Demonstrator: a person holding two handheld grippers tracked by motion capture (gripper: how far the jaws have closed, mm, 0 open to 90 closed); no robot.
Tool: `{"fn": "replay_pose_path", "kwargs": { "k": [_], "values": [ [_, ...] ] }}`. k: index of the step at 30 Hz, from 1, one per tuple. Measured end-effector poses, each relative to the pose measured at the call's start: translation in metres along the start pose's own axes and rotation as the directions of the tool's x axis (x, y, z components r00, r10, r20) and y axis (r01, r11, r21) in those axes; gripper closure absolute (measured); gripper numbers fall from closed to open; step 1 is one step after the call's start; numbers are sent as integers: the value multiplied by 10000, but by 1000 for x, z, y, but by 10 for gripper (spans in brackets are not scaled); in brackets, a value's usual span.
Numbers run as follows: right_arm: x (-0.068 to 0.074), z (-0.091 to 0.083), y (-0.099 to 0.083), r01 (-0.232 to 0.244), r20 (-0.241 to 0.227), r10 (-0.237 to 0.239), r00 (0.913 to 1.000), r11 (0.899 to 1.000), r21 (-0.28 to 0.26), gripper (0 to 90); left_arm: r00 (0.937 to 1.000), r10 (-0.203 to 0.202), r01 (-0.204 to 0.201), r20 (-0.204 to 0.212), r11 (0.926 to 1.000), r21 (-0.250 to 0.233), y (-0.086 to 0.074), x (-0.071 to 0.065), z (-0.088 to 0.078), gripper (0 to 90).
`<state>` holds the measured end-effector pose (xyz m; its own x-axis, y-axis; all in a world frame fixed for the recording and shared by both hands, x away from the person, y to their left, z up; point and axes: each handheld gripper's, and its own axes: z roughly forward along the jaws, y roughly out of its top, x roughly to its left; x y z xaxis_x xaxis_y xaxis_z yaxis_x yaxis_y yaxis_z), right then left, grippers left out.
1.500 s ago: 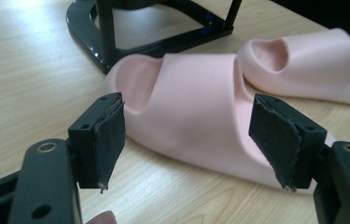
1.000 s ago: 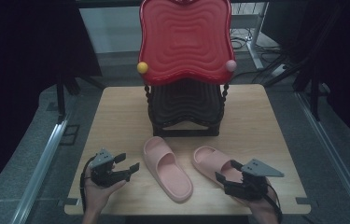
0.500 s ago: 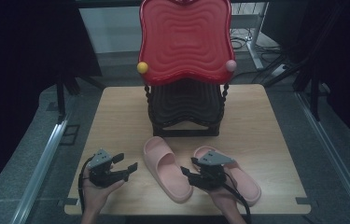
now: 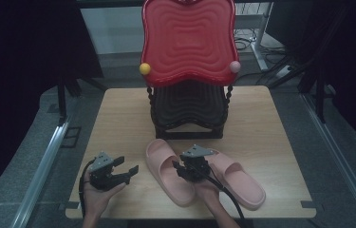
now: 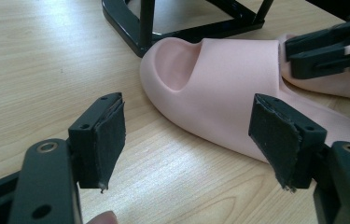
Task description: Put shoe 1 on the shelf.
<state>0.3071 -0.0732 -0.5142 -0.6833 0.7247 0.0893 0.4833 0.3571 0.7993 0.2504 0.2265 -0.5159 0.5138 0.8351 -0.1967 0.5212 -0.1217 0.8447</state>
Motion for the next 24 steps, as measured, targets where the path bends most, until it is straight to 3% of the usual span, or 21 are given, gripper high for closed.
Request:
{"fn": "replay_pose_path", "kwargs": {
  "k": [9, 17, 24],
  "values": [
    [-3, 22, -3, -383, 518, 374, 9980, 9991, 175, 725, 9995, -161, 164, 277, 9998, -118, -2, 2, -1, 263],
    [-2, 25, -3, -772, 675, 778, 9947, 9969, -117, 809, 9996, -211, 212, 163, 9997, -79, -2, 2, 0, 253],
    [2, 22, -4, -728, 701, 746, 9947, 9970, -279, 831, 9990, -441, 441, 91, 9990, -96, -5, 5, 1, 245]
  ]
}}
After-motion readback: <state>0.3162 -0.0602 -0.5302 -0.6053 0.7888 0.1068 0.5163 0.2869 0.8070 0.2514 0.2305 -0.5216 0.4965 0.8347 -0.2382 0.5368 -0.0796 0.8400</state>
